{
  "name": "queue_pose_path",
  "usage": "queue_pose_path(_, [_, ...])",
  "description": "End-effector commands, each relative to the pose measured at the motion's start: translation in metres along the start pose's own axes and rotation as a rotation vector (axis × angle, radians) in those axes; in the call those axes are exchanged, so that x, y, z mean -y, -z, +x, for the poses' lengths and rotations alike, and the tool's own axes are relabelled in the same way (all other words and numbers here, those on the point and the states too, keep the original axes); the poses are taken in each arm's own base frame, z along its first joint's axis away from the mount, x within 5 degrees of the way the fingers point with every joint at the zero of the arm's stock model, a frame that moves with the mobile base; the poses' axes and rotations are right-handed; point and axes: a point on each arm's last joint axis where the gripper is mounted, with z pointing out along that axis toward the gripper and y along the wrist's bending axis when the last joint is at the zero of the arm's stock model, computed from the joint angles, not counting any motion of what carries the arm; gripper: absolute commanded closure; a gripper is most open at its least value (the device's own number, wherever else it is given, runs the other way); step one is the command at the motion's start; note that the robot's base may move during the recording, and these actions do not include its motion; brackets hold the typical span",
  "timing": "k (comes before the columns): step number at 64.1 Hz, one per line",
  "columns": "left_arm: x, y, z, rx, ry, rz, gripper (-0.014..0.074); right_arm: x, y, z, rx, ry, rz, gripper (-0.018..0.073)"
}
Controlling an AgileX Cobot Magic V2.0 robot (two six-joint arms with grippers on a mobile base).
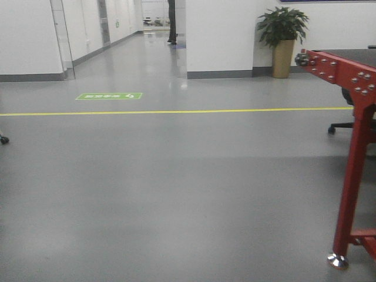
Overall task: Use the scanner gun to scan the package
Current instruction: 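Drive the base forward along the corridor up to the red table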
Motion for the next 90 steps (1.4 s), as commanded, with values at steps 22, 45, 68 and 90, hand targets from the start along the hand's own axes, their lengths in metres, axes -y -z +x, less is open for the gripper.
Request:
queue_pose_path(22, [0.0026, 0.0005, -0.0028, 0.025, 0.01, 0.047, 0.0708, 0.0002, 0.0002, -0.002, 0.022, 0.006, 0.002, 0.0722])
queue_pose_path(45, [0.003, 0.0005, -0.0029, 0.025, 0.01, 0.054, 0.0708, 0.0002, 0.0002, -0.002, 0.022, 0.006, 0.002, 0.0722])
queue_pose_path(68, [0.003, 0.0005, -0.003, 0.027, 0.01, 0.053, 0.0708, 0.0002, 0.0002, -0.002, 0.022, 0.006, 0.002, 0.0722])
queue_pose_path(90, [0.003, 0.0005, -0.003, 0.027, 0.01, 0.053, 0.0708, 0.0002, 0.0002, -0.002, 0.022, 0.006, 0.002, 0.0722])
